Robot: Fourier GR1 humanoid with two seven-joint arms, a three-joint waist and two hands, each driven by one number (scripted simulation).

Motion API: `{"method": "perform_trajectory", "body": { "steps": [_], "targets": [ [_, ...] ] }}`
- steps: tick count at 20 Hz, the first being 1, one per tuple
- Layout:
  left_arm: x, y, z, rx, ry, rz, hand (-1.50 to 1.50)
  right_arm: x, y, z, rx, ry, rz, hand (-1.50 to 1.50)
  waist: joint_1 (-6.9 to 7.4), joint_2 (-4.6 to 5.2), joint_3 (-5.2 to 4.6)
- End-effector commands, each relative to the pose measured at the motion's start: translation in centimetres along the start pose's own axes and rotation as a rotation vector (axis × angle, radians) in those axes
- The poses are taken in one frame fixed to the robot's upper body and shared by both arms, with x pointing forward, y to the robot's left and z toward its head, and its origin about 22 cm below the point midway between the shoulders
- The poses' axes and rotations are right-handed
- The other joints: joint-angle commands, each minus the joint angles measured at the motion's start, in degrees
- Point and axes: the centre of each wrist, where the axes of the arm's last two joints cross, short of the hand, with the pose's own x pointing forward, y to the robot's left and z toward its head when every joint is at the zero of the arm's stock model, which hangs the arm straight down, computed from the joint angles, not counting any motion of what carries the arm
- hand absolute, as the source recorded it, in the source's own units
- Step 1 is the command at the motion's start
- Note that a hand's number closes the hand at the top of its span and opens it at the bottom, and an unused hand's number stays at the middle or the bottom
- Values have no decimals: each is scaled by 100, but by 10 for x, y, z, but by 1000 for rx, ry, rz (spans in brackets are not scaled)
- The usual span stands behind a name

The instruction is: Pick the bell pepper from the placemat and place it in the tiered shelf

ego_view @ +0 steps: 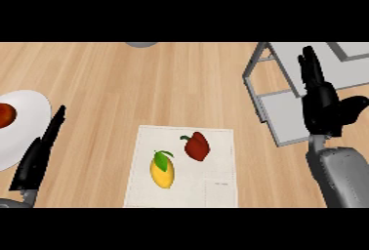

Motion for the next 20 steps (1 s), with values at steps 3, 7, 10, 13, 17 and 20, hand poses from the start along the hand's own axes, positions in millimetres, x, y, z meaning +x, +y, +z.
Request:
{"method": "perform_trajectory", "body": {
  "steps": [3,7,10,13,17,20],
  "targets": [
    [-10,-32,5,-39,222,227,0,12,8,-12,229,-126,62,150,-11,-203,92],
    [-16,-50,13,-70,378,400,0,10,-60,-17,278,-74,645,150,-21,-94,-23],
    [-7,-49,-6,-114,432,517,0,-27,-33,-29,334,122,352,150,107,-142,94],
    [-3,-47,-3,-130,476,523,0,-58,-18,-22,440,53,260,-150,61,-191,101],
    [10,-42,-19,-115,477,509,0,-35,-40,-41,637,-11,287,-150,-12,-216,98],
    [15,-48,-12,-101,479,529,0,-18,-27,-43,772,14,323,-150,-31,-241,94]
  ]
}}
